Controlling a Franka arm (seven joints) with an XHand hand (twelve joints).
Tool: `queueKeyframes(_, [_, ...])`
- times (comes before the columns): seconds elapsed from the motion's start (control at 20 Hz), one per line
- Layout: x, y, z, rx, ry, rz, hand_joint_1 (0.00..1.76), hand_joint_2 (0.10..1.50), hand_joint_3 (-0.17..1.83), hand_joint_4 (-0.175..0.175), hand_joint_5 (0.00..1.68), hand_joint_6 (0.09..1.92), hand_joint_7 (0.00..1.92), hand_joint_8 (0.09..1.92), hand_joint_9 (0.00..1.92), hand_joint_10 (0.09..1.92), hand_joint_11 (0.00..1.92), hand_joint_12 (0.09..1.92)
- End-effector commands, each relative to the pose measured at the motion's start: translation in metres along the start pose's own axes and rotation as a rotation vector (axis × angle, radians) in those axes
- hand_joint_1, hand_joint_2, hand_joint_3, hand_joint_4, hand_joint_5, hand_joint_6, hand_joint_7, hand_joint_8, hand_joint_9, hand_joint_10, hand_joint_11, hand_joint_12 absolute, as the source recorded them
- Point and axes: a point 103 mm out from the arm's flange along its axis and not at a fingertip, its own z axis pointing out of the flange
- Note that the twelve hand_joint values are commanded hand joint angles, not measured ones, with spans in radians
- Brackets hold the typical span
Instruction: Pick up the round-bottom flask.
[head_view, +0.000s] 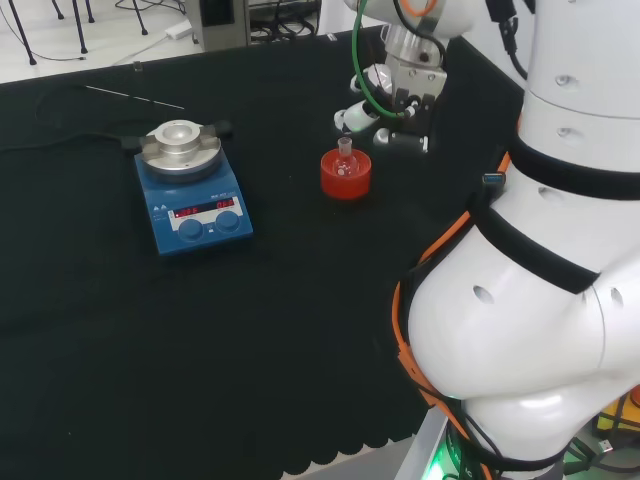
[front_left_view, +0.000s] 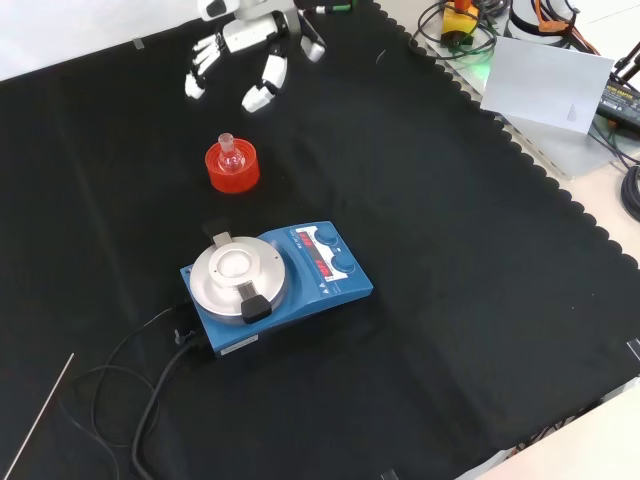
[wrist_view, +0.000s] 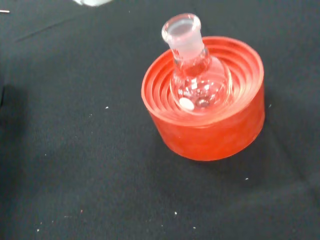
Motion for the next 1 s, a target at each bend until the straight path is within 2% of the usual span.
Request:
queueKeyframes(0.05, [-0.015, 0.017, 0.013, -0.021, 0.065, -0.001, 0.8, 0.71, 0.69, -0.042, 0.44, 0.09, 0.2, 0.63, 0.33, 0.66, 0.0, 1.28])
queueKeyframes(0.35, [-0.029, 0.024, 0.02, -0.002, 0.118, 0.001, 0.8, 0.7, 0.71, -0.041, 0.45, 0.09, 0.2, 0.63, 0.34, 0.65, 0.0, 1.3])
queueKeyframes(0.8, [-0.041, 0.035, 0.036, 0.016, 0.132, -0.036, 0.82, 0.68, 0.73, -0.04, 0.46, 0.09, 0.21, 0.63, 0.34, 0.65, 0.0, 1.33])
queueKeyframes(1.0, [-0.045, 0.039, 0.043, -0.002, 0.136, -0.04, 0.83, 0.66, 0.73, -0.04, 0.47, 0.09, 0.21, 0.62, 0.34, 0.65, 0.0, 1.34])
